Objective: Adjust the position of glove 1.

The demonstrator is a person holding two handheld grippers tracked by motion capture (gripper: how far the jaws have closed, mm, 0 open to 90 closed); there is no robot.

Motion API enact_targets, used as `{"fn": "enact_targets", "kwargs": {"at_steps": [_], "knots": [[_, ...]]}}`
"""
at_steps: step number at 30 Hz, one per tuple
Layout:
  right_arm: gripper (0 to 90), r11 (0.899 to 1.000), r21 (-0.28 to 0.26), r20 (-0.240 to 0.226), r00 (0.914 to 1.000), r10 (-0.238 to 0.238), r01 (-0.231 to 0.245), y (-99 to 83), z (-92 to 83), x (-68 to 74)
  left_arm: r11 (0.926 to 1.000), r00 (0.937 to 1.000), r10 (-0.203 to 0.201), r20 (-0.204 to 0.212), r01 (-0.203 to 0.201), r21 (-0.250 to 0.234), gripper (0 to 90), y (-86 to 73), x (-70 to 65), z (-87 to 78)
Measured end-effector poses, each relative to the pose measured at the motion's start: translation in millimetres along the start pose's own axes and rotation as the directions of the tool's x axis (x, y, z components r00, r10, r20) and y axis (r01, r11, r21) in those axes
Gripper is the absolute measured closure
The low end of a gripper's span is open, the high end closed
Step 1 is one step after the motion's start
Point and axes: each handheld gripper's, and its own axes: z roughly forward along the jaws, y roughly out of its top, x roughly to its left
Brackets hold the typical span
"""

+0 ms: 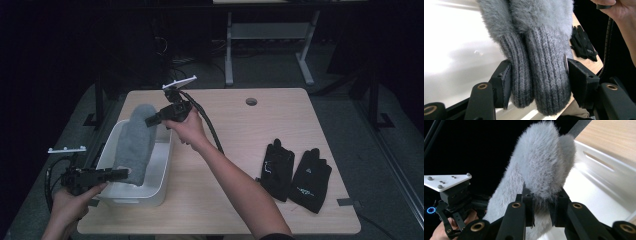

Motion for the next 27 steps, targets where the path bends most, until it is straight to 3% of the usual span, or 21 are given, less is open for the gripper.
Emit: {"fn": "enact_targets", "kwargs": {"at_steps": [8,15,23,27], "knots": [[76.0,0.999,0.028,-0.001,0.9998,0.020,-0.020,-8.4,14.3,-8.5,0.9993,0.9998,-0.003,-0.019,0.004,0.037,41.2,-7.8,7.0,2.5],[76.0,0.999,0.045,0.007,0.9997,0.025,-0.025,-13.1,21.8,-14.0,0.9989,0.9996,-0.017,-0.022,0.018,0.043,40.9,-12.4,10.2,5.6],[76.0,0.998,0.062,0.016,0.9994,0.030,-0.031,-20.7,28.9,-20.2,0.9970,0.9973,0.025,-0.068,-0.020,0.075,40.7,-17.2,9.3,8.7],[75.9,0.996,0.083,0.025,0.9994,0.024,-0.026,-23.2,31.6,-20.7,0.9958,0.9966,0.026,-0.078,-0.019,0.090,40.4,-19.9,9.7,10.2]]}}
